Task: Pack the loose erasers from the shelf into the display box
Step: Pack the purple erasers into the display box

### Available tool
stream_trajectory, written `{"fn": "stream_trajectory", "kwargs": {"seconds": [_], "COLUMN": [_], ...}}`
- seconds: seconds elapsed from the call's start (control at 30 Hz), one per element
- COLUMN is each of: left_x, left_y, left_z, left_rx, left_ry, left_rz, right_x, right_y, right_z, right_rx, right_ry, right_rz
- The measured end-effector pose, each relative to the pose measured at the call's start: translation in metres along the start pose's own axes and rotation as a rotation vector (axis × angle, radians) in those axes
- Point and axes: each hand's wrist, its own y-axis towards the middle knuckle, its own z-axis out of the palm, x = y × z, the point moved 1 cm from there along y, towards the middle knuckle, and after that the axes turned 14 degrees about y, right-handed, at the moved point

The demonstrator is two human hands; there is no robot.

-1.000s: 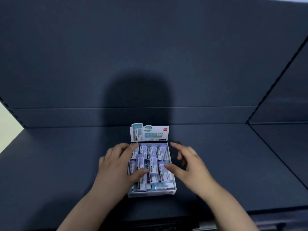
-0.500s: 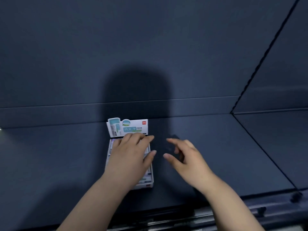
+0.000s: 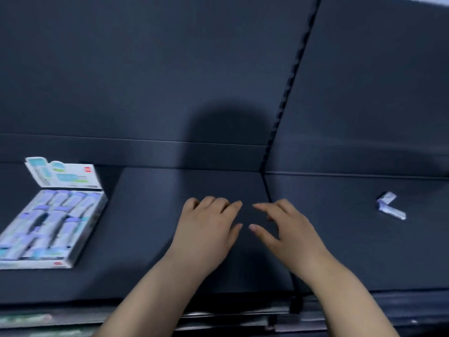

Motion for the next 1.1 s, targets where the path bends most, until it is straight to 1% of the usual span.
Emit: {"fn": "stream_trajectory", "kwargs": {"seconds": [0.1,0.2,0.37,0.43,0.5,0.6,0.73,0.8,0.9,1.1], "left_x": [-0.046,-0.074,-0.093,-0.098,-0.102,-0.112,-0.133,-0.15,-0.178,-0.261], "left_y": [0.016,0.024,0.034,0.039,0.044,0.054,0.063,0.069,0.085,0.13], "left_z": [-0.005,-0.009,-0.009,-0.009,-0.005,0.0,0.006,0.008,0.012,0.016], "left_rx": [0.017,0.053,0.08,0.136,0.13,0.18,0.242,0.259,0.224,0.215], "left_ry": [-0.018,-0.037,-0.063,-0.074,-0.075,-0.091,-0.094,-0.101,-0.082,-0.043], "left_rz": [0.001,0.015,0.03,0.062,0.089,0.12,0.139,0.145,0.147,0.089], "right_x": [-0.029,-0.046,-0.064,-0.07,-0.075,-0.086,-0.109,-0.126,-0.157,-0.234], "right_y": [-0.011,-0.02,-0.032,-0.037,-0.04,-0.044,-0.049,-0.052,-0.051,-0.046], "right_z": [-0.039,-0.062,-0.081,-0.085,-0.088,-0.093,-0.1,-0.109,-0.129,-0.195], "right_rx": [0.001,0.006,0.0,-0.011,-0.012,-0.004,0.004,-0.002,-0.027,-0.034], "right_ry": [-0.04,-0.084,-0.121,-0.113,-0.109,-0.069,-0.025,-0.013,-0.016,-0.029], "right_rz": [0.016,0.033,0.079,0.119,0.144,0.187,0.201,0.208,0.224,0.197]}}
